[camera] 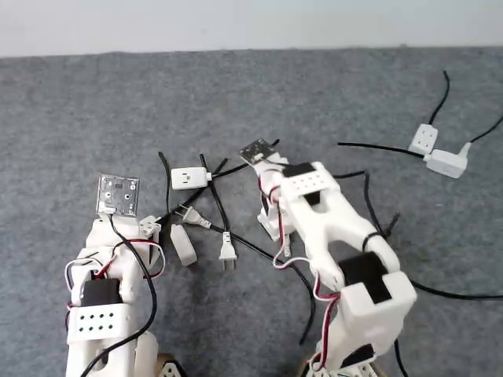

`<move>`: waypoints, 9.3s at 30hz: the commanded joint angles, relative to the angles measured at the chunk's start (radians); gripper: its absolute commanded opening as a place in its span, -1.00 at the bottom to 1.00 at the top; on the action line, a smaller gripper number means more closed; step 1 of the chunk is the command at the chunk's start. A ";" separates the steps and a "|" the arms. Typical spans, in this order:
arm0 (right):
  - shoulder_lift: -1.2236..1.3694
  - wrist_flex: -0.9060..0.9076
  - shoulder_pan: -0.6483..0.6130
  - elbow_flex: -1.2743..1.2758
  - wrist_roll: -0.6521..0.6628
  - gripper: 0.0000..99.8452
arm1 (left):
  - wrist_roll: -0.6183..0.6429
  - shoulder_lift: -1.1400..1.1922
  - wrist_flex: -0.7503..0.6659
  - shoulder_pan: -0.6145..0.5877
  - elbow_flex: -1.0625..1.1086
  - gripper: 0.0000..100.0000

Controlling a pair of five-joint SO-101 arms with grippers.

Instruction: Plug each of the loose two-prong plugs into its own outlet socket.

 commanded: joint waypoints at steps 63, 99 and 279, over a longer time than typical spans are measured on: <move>-0.819 0.142 -0.265 0.110 0.103 -0.98 | -0.051 -0.210 0.130 0.048 -0.145 -0.46; -1.106 0.151 -0.518 0.368 0.101 -0.98 | -0.169 -0.723 0.586 0.371 -0.263 -0.46; -1.175 0.259 -0.492 0.305 0.097 -0.98 | -0.215 -0.723 0.549 0.414 -0.051 -0.46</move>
